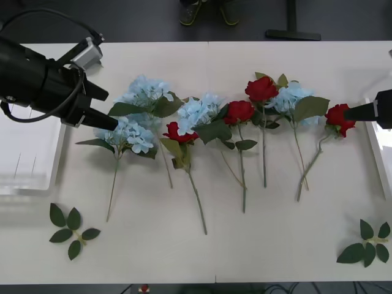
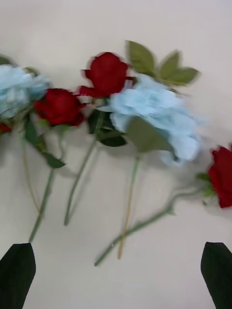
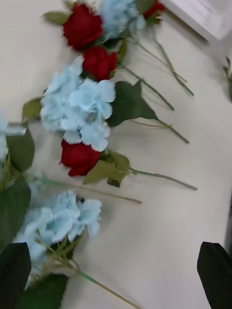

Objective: Place the red flowers into the right box and the blue flowers into the left box. If a person shows an open palm, hand one flower to the person first, then continue sorting.

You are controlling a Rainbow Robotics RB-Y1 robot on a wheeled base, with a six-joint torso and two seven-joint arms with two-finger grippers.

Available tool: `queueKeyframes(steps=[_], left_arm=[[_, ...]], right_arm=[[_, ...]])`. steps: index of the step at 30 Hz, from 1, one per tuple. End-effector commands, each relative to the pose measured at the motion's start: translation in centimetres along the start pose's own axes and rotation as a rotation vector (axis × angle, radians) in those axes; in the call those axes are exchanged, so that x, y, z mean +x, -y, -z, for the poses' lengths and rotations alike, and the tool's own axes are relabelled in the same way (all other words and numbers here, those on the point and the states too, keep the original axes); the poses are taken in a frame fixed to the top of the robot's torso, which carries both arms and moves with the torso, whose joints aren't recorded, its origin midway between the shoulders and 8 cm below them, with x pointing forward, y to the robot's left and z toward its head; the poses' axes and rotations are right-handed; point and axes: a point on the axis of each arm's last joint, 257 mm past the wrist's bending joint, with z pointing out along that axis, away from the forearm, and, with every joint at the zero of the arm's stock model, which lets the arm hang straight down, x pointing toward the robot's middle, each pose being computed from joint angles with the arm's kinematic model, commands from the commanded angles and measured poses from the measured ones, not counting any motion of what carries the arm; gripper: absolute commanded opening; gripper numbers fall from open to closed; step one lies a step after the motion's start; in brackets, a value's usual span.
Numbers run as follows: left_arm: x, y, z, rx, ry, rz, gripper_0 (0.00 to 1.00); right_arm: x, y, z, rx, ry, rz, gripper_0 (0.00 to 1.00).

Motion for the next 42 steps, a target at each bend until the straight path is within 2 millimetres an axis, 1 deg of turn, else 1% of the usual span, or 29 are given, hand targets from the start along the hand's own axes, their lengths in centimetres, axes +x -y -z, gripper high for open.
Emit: queueKeyframes(steps=[1,2,3,6,8,9,11,14,16,18,20,21,22,24,28,30,32,35,37,40,42], left_arm=[[-1.3,0.0,1.6,-0.11,-0.047,0.093,1.0],[-1.2,-0.1,1.8,-0.144,-0.065,0.139,1.0],[-1.0,-0.2,2.0,-0.163,-0.074,0.161,1.0],[0.3,-0.5,2.2,-0.243,-0.134,0.288,1.0],[1.3,-0.6,1.7,-0.271,-0.169,0.351,1.0],[1.6,-0.7,1.6,-0.28,-0.18,0.367,1.0],[2.7,-0.9,0.9,-0.305,-0.214,0.406,1.0],[4.6,-1.4,-0.1,-0.356,-0.266,0.466,1.0],[5.6,-1.8,-0.7,-0.383,-0.284,0.468,1.0],[6.5,-2.4,-1.3,-0.41,-0.291,0.471,1.0],[7.9,-3.0,-1.9,-0.44,-0.308,0.475,1.0],[8.2,-3.2,-2.0,-0.45,-0.314,0.472,1.0],[9.3,-3.4,-2.4,-0.469,-0.337,0.465,1.0],[10.5,-3.6,-2.5,-0.49,-0.365,0.46,1.0],[12.9,-4.6,-1.8,-0.547,-0.409,0.468,1.0],[13.9,-4.8,-1.8,-0.571,-0.43,0.476,1.0],[14.6,-5.0,-2.1,-0.596,-0.439,0.498,1.0],[15.0,-5.1,-3.1,-0.621,-0.418,0.526,1.0],[15.4,-5.4,-4.0,-0.643,-0.401,0.531,1.0],[15.5,-5.1,-6.0,-0.648,-0.36,0.571,1.0],[15.5,-5.0,-6.9,-0.658,-0.345,0.572,1.0]], right_arm=[[0.2,4.0,-0.4,0.083,-0.009,-0.171,1.0],[1.0,4.9,-1.0,0.099,-0.028,-0.204,1.0],[1.4,5.2,-1.5,0.106,-0.041,-0.215,1.0],[3.6,6.4,-3.9,0.159,-0.099,-0.25,1.0],[4.6,7.2,-5.3,0.202,-0.122,-0.258,1.0],[4.8,7.3,-5.7,0.212,-0.127,-0.261,1.0],[5.7,7.9,-7.0,0.244,-0.152,-0.267,1.0],[6.7,8.3,-8.6,0.27,-0.191,-0.258,1.0],[7.0,8.4,-9.4,0.265,-0.196,-0.276,1.0],[7.0,8.5,-10.1,0.258,-0.192,-0.306,1.0],[7.2,9.0,-10.6,0.263,-0.194,-0.333,1.0],[7.3,9.0,-10.8,0.263,-0.193,-0.339,1.0],[7.3,9.2,-11.1,0.263,-0.19,-0.354,1.0],[7.6,9.4,-11.6,0.262,-0.19,-0.377,1.0],[8.6,8.7,-13.1,0.24,-0.204,-0.431,1.0],[9.2,8.2,-14.2,0.225,-0.215,-0.467,1.0],[9.6,7.9,-14.8,0.218,-0.223,-0.491,1.0],[10.1,7.5,-15.6,0.209,-0.231,-0.523,1.0],[9.9,7.1,-16.3,0.201,-0.225,-0.538,1.0],[9.8,6.7,-17.0,0.198,-0.224,-0.554,1.0],[9.9,6.7,-17.3,0.207,-0.227,-0.553,1.0]])
